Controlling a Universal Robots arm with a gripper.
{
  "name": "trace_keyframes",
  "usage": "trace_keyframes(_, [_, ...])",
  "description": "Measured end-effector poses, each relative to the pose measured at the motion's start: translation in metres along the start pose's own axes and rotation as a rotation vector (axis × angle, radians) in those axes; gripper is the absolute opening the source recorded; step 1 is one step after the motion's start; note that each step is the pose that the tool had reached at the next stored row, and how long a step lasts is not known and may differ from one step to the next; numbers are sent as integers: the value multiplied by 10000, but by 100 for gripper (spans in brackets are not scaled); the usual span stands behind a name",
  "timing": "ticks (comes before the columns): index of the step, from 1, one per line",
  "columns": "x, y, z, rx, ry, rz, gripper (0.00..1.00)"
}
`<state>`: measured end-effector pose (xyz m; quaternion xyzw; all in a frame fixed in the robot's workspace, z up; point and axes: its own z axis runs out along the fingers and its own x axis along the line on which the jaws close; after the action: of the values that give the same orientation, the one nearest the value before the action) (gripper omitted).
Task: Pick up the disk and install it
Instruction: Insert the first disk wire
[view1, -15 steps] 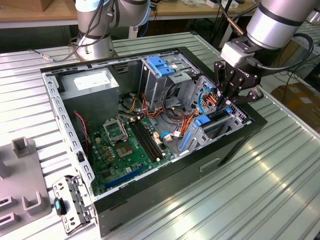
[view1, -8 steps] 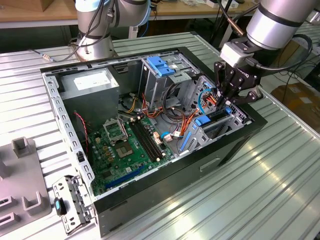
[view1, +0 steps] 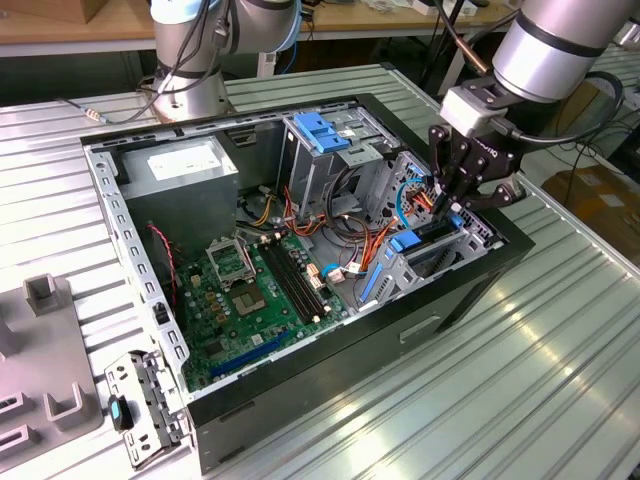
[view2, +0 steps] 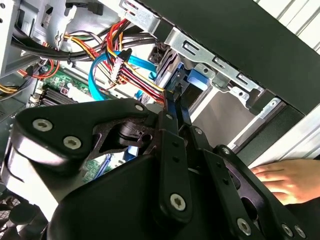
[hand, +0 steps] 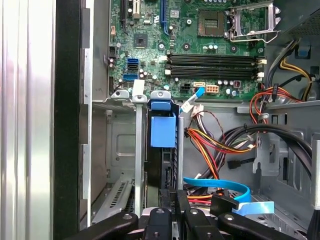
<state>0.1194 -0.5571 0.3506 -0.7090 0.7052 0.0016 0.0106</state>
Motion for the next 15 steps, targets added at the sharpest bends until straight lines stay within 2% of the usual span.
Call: trace_keyframes(15, [2, 0, 39, 1, -1, 86, 16])
